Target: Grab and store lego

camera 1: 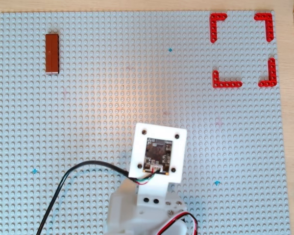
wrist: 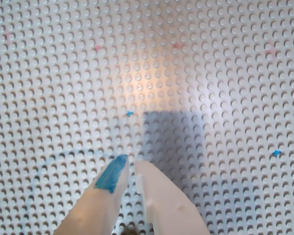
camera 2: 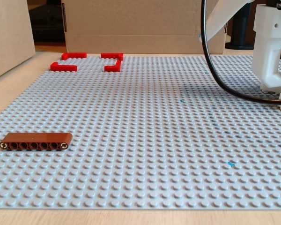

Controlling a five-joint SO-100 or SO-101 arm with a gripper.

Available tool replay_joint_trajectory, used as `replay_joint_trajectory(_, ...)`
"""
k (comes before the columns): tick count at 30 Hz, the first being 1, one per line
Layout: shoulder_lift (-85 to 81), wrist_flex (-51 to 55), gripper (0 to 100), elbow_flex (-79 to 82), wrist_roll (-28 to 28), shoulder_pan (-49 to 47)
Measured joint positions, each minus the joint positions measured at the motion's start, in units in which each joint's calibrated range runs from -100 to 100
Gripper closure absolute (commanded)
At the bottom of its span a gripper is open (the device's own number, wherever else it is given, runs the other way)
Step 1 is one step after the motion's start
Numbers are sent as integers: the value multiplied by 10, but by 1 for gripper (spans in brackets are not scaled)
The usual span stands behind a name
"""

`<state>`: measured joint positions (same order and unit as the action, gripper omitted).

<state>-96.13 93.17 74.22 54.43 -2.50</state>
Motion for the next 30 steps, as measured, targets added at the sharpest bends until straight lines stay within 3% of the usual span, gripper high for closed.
replay_joint_trajectory(6, 0, -16, 98, -2, 30, -19)
replay_joint_trajectory(14, 76, -125, 98, -41, 42, -67)
replay_joint_trajectory(19, 243, -138, 98, -165, 46, -72)
replay_joint_trajectory(30, 703, -169, 98, -534, 90, -185)
